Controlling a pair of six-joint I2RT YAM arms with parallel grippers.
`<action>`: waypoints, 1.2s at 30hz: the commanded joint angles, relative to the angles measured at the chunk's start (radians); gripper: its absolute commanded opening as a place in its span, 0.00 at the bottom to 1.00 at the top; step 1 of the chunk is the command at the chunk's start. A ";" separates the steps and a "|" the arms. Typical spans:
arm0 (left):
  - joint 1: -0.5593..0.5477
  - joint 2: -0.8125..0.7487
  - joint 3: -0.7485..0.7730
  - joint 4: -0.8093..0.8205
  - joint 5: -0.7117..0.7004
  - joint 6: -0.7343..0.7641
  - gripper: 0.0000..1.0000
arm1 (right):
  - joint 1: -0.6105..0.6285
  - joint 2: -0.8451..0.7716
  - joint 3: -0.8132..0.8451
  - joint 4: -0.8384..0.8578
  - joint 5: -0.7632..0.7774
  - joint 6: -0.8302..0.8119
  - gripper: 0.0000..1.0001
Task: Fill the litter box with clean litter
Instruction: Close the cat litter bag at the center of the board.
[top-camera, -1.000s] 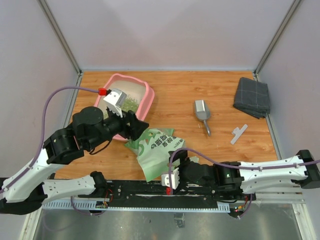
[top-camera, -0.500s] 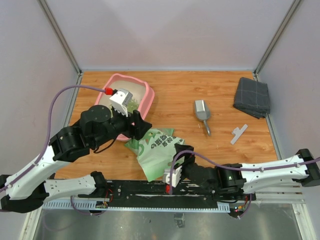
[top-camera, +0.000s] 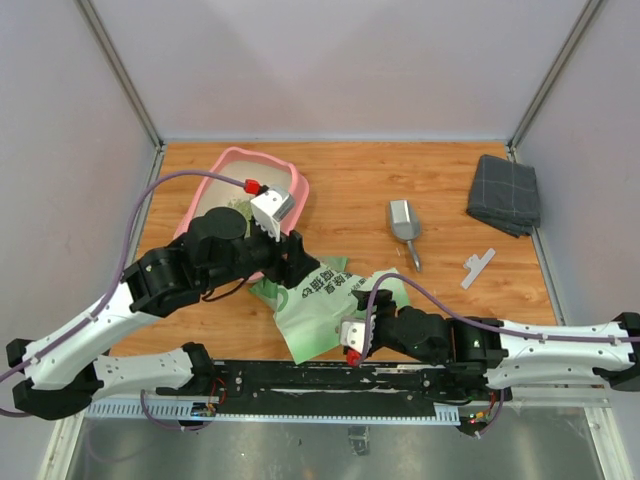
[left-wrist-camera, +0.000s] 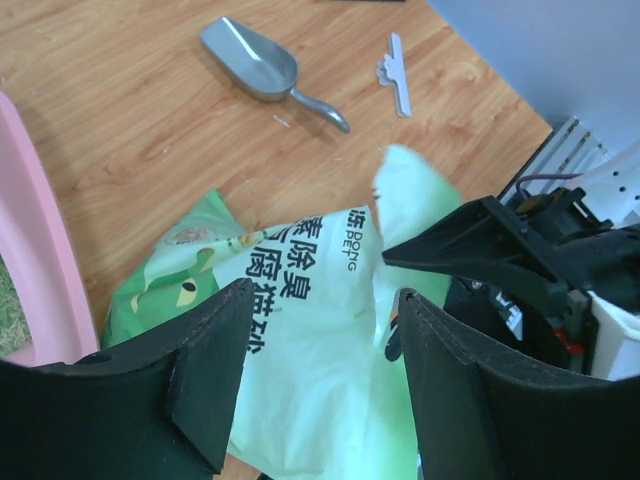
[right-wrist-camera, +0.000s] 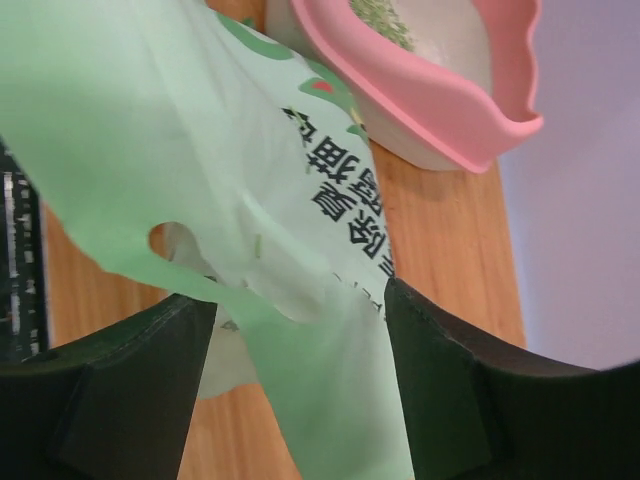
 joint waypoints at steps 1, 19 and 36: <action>0.003 -0.011 -0.024 -0.012 -0.006 0.006 0.64 | -0.010 -0.070 0.016 -0.084 -0.184 0.118 0.70; 0.002 -0.178 -0.047 0.073 -0.245 -0.026 0.68 | 0.159 0.160 -0.045 0.212 0.157 -0.058 0.96; 0.003 -0.186 -0.046 0.049 -0.147 0.101 0.59 | -0.001 0.012 -0.019 0.198 -0.064 0.001 0.11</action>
